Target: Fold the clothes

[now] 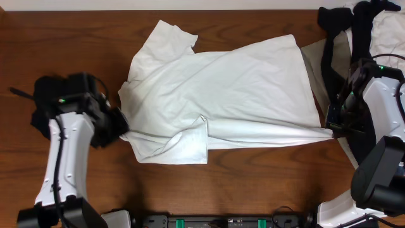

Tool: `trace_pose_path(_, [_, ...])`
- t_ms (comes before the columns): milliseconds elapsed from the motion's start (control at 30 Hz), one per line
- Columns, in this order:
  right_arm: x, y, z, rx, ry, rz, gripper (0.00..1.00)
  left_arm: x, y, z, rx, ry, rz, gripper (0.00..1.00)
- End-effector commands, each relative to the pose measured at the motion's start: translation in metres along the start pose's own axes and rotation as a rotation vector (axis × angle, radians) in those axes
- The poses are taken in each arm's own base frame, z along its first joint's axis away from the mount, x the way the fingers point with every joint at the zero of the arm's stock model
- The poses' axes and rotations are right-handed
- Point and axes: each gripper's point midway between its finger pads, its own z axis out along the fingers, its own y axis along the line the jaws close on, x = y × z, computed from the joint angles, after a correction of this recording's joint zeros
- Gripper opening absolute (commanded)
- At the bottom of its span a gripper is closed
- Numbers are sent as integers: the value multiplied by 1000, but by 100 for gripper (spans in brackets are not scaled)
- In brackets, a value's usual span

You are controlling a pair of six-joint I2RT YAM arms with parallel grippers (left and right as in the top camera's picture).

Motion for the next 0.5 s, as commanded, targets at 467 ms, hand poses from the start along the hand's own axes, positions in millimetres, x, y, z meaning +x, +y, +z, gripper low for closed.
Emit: trace_pose_path(467, [-1, -5, -1, 18, -8, 21, 1, 65, 15, 90, -5, 123, -11, 41])
